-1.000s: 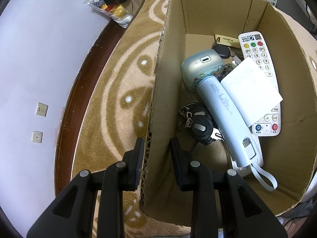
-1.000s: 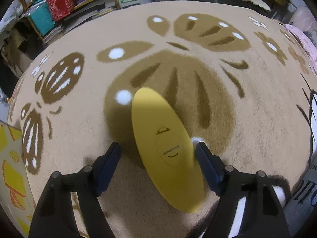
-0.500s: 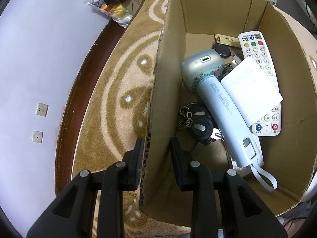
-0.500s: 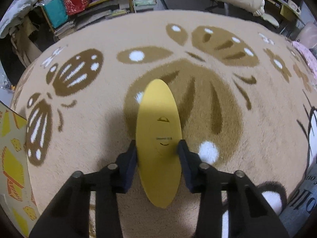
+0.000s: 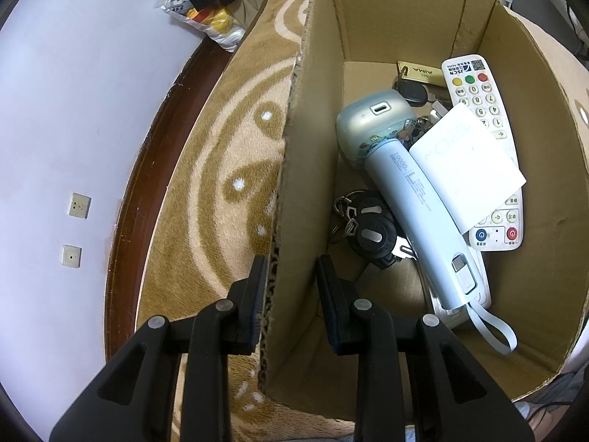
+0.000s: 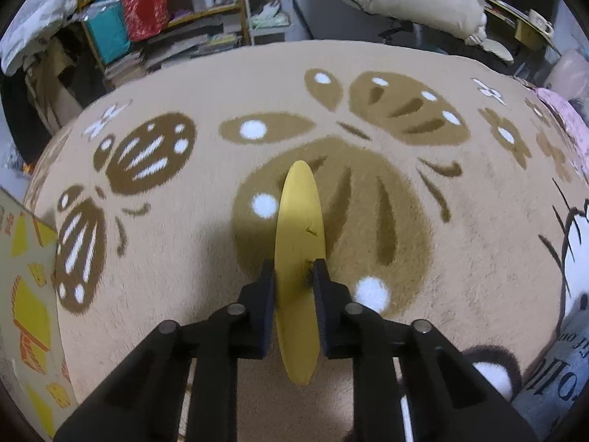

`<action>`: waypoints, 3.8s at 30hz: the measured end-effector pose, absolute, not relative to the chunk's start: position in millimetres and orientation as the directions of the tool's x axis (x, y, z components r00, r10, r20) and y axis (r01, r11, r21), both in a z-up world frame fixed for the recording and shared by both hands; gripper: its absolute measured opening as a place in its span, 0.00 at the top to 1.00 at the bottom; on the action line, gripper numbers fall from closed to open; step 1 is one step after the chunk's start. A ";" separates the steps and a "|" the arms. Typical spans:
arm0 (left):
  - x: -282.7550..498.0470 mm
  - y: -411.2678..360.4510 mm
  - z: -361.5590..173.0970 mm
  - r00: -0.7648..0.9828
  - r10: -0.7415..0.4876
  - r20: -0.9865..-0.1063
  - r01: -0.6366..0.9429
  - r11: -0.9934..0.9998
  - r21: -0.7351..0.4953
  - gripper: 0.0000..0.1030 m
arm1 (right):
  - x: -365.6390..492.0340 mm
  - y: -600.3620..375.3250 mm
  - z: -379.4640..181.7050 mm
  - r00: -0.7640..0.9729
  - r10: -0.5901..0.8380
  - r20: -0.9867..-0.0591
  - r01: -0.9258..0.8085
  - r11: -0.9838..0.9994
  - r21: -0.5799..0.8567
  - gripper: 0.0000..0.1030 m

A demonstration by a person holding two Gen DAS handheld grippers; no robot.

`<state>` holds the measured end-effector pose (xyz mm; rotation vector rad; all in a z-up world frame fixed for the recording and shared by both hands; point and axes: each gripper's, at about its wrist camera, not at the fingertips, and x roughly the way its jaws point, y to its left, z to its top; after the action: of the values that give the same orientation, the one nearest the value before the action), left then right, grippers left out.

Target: Organize rigid objects

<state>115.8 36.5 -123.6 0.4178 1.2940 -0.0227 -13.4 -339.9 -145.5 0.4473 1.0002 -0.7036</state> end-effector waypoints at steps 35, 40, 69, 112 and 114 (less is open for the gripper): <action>111.6 31.5 -126.3 0.291 0.240 -0.926 0.276 0.906 0.321 0.74 | 34.3 -226.4 -61.1 0.748 0.008 -0.664 0.262 0.916 0.306 0.93; 110.4 31.5 -126.5 0.291 0.242 -0.926 0.278 0.904 0.324 0.74 | 41.8 -198.7 -49.3 0.775 0.056 -0.629 0.186 0.932 0.311 0.93; 114.4 22.3 -127.5 0.320 0.245 -0.915 0.277 0.900 0.337 0.78 | 45.4 -152.3 -82.3 0.772 0.320 -0.549 0.030 0.845 0.534 0.89; 22.5 26.1 -35.2 0.571 0.122 -0.812 0.175 0.948 0.266 0.75 | -48.1 -191.7 -34.6 0.805 0.014 -0.594 0.190 0.941 0.279 0.00; 14.3 27.0 -27.2 0.594 0.106 -0.798 0.174 0.951 0.256 0.74 | -56.1 -190.5 -29.6 0.815 -0.004 -0.579 0.190 0.946 0.262 0.00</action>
<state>14.3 27.0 -27.2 0.3242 0.9388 -0.0399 -56.1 -190.5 -29.6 0.3179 0.6115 -0.1053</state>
